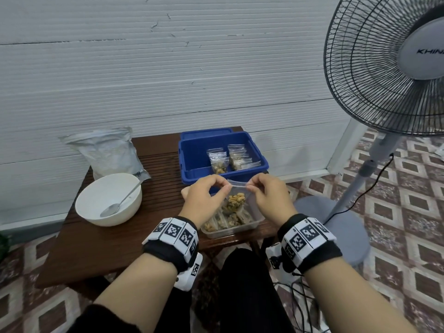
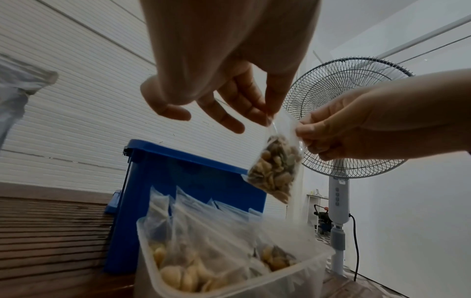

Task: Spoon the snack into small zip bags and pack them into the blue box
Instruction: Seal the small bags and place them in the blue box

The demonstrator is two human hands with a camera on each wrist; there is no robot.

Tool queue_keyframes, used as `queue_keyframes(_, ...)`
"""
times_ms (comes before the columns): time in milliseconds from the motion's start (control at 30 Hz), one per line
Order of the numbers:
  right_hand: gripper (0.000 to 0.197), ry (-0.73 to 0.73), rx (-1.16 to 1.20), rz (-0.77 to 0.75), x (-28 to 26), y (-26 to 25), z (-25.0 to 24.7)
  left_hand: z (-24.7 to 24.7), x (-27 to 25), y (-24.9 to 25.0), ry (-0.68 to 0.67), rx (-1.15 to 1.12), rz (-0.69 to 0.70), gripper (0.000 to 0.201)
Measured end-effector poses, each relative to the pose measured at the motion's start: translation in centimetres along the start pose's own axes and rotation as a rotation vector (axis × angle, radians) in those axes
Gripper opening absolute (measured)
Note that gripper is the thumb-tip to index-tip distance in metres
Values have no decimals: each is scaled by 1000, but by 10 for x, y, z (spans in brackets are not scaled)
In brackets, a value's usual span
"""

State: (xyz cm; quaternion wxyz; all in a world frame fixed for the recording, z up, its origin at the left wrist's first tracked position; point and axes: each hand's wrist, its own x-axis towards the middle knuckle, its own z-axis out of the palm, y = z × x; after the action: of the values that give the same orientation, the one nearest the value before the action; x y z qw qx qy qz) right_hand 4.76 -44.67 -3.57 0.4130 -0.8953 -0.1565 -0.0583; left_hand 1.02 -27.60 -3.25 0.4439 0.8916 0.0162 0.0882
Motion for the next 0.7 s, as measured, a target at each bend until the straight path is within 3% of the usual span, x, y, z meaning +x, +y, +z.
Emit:
queue_keyframes(167,6,-19,79,-32,0,6,4,-2,1,-1,-4,-14,42,11)
queue_keyframes(700,13,-174,67,-53,7,-4,-6,-2,2,-2,22,0,22,15)
